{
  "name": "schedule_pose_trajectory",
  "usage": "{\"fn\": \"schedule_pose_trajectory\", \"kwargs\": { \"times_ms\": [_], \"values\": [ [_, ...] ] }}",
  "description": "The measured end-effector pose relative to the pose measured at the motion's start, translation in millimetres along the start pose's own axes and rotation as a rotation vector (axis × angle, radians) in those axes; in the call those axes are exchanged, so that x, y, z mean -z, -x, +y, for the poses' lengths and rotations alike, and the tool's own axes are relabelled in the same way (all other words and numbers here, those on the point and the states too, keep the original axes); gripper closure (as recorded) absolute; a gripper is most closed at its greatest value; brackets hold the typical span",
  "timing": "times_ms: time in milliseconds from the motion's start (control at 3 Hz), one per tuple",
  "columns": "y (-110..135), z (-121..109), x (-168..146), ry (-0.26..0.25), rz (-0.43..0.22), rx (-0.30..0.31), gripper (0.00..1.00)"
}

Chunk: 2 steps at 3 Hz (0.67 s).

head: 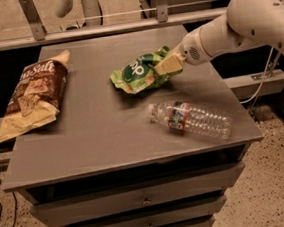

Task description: Move green rice chip bag near water bottle

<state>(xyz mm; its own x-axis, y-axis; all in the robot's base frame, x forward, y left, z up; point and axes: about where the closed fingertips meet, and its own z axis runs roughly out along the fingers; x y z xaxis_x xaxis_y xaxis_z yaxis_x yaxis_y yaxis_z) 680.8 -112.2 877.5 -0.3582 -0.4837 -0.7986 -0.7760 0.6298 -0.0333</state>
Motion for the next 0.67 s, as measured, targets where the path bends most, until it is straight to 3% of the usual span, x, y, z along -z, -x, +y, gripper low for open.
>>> {"fn": "schedule_pose_trajectory", "kwargs": {
  "times_ms": [667],
  "values": [
    [-16.1, 20.8, 19.2, 0.015, 0.05, -0.034, 1.0]
  ]
}}
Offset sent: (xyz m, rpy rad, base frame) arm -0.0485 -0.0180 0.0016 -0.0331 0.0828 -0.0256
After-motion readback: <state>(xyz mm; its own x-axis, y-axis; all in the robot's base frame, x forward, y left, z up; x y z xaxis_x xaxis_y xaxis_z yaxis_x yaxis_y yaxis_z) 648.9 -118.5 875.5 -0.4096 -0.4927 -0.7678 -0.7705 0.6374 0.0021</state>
